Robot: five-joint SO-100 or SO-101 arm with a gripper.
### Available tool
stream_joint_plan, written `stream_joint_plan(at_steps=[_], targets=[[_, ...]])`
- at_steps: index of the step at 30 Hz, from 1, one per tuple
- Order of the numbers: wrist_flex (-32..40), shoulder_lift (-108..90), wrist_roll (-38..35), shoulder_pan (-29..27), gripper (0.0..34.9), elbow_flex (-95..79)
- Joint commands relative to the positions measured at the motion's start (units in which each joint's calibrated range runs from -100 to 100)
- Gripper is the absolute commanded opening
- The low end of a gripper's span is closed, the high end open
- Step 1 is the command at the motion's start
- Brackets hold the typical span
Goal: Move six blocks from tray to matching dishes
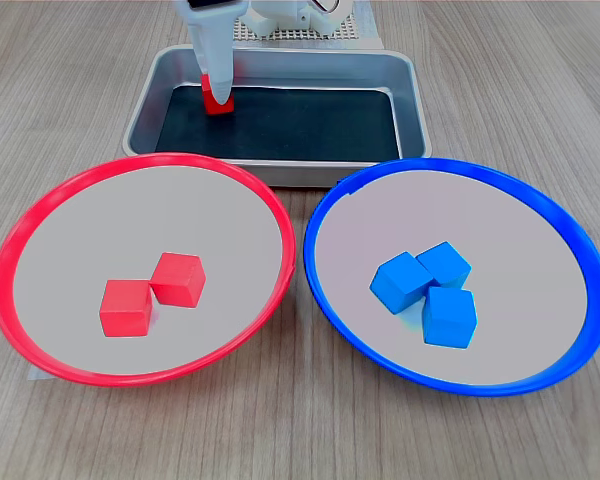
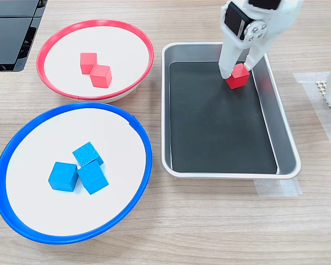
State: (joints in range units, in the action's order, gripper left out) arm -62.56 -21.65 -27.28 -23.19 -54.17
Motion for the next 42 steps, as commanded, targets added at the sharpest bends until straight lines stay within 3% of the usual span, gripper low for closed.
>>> stream_joint_plan(at_steps=[1, 5, 11, 18, 21, 23, 25, 29, 30, 31, 37, 42], targets=[[2.59, 0.20, 0.39, 1.12, 0.4, -0.13], [0.86, 1.14, 1.17, 3.37, 0.2, 5.88], [-4.17, 12.31, 9.47, 12.41, 0.2, 39.38], [5.98, 30.74, 13.43, 15.70, 0.3, 59.32], [12.75, 34.06, 12.31, 15.42, 12.1, 56.86], [15.06, 34.15, 11.23, 15.23, 14.4, 54.58], [15.80, 32.44, 10.50, 15.04, 14.7, 52.22], [20.84, 21.70, 9.62, 14.95, 12.5, 40.29], [22.73, 18.29, 9.28, 15.23, 10.4, 36.56], [26.94, 11.97, 9.08, 15.70, 0.3, 29.37], [41.55, -15.23, 14.02, 18.15, 0.1, -0.67], [43.54, -40.99, 23.59, 20.32, 0.0, -23.80]])
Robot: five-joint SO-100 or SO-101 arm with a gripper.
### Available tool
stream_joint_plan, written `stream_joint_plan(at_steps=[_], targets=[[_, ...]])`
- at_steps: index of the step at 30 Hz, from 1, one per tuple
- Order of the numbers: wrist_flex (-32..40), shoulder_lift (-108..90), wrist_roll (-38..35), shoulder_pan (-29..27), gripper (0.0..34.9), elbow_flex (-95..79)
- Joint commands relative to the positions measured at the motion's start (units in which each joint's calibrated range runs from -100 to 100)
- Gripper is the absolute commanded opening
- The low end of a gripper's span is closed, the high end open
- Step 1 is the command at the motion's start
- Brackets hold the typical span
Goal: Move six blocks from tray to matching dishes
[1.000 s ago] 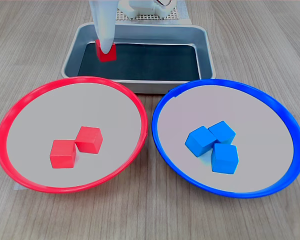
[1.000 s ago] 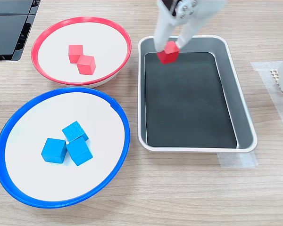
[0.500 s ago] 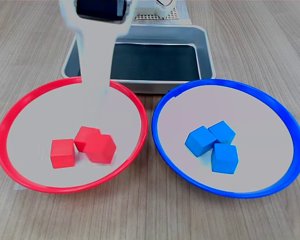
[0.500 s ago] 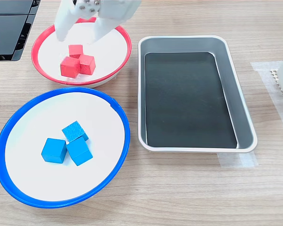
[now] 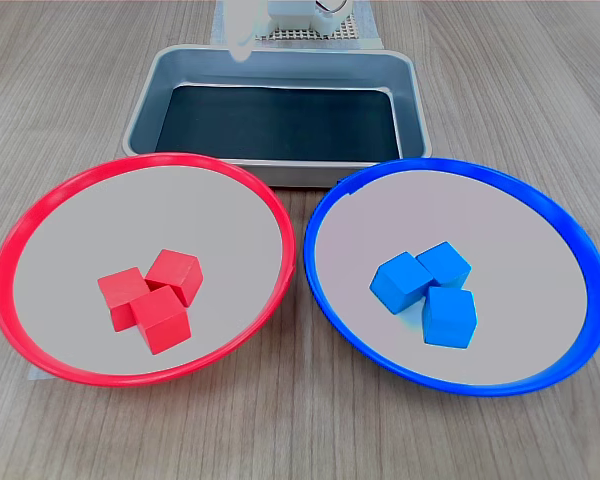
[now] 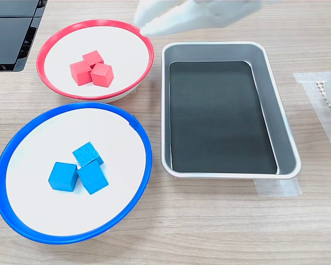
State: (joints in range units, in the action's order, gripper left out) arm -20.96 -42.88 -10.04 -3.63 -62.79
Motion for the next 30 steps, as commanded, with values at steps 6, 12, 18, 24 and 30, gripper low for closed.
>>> stream_joint_plan(at_steps=[6, 12, 18, 24, 30], targets=[[-5.41, -41.08, 8.30, -0.18, 0.0, -32.29], [-17.96, -52.85, 8.94, -0.09, 0.0, -37.21], [-25.47, -56.18, 10.50, -0.28, 0.0, -37.21], [-26.46, -56.18, 10.70, -0.65, 0.3, -37.21], [-26.46, -56.18, 10.70, -0.75, 0.3, -37.21]])
